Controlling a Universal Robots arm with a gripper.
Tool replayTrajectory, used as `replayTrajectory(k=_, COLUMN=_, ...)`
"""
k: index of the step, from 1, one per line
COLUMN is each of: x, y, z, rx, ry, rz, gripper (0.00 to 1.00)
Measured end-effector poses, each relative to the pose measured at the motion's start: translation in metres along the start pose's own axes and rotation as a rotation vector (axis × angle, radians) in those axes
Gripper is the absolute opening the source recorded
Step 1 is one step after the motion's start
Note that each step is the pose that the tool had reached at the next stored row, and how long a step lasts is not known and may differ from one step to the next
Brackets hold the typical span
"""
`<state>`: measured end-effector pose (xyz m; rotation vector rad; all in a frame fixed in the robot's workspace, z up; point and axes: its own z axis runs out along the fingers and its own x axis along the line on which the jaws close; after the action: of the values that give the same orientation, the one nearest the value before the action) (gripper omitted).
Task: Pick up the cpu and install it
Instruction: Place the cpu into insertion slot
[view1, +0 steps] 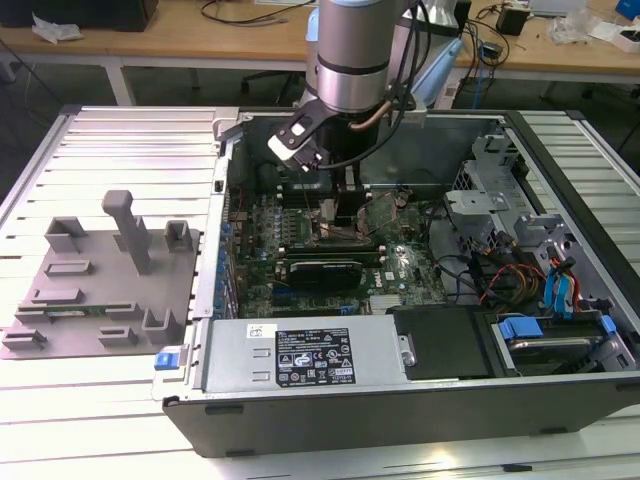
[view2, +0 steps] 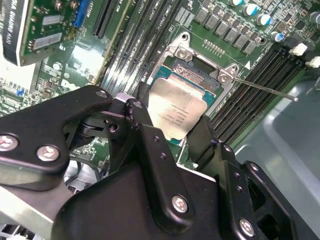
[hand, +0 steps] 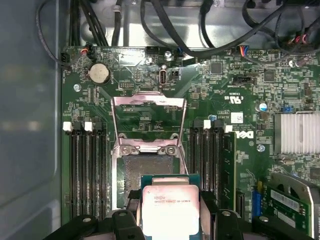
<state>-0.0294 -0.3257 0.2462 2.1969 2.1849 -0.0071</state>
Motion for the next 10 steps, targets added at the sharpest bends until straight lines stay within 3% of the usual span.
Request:
replayTrajectory(k=7, x=0.0085, y=0.0018, z=0.0138, rx=-0.0008, ry=0.0006, rz=-0.023, gripper=0.55)
replayTrajectory(k=9, x=0.01, y=0.0013, z=0.0314, rx=-0.0002, ry=0.0002, rz=-0.005, gripper=0.55)
replayTrajectory(k=10, x=0.0132, y=0.0012, z=0.0356, rx=-0.0003, ry=0.0014, rz=-0.004, gripper=0.55)
